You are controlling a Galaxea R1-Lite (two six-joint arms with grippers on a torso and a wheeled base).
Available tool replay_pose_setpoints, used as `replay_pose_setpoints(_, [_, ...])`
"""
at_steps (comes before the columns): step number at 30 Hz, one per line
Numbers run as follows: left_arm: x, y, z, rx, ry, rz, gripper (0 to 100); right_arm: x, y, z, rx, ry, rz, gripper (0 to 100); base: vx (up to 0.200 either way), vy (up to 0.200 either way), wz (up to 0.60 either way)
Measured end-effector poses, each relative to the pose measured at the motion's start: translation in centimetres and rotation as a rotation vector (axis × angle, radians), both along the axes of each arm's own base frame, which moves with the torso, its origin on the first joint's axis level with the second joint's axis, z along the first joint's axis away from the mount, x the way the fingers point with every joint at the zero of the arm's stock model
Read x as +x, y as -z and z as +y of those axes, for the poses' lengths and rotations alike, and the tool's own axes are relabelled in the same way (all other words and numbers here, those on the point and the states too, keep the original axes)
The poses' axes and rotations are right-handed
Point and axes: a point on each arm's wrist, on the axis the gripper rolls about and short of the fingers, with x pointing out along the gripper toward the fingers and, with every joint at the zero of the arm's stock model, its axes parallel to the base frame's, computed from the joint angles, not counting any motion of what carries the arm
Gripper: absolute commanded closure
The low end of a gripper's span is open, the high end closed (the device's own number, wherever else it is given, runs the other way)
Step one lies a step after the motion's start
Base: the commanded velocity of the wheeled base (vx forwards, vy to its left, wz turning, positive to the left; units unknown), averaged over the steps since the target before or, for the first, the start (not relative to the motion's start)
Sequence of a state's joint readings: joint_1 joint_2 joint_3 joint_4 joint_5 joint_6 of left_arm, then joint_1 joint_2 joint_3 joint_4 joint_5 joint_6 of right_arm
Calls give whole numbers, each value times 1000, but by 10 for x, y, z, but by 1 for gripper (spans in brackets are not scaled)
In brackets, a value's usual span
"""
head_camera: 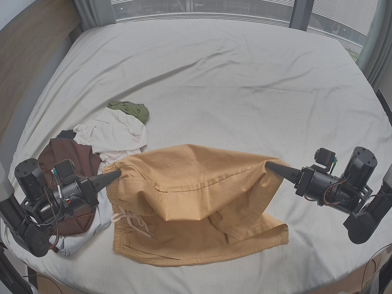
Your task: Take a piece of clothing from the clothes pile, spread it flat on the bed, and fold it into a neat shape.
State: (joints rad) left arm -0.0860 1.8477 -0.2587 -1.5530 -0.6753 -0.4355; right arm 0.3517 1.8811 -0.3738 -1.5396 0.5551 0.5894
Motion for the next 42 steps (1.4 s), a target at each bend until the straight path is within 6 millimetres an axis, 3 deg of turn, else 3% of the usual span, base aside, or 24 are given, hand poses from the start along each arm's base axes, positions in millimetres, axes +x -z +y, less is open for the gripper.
replay_pose_setpoints(22, [5, -5, -1, -9, 11, -20, 100, 20, -10, -28, -9, 107, -80, 100, 0, 0, 0])
replay_pose_setpoints(42, [-4, -26, -1, -80, 21, -44, 100, 37, -15, -56, -7, 206, -112, 100, 0, 0, 0])
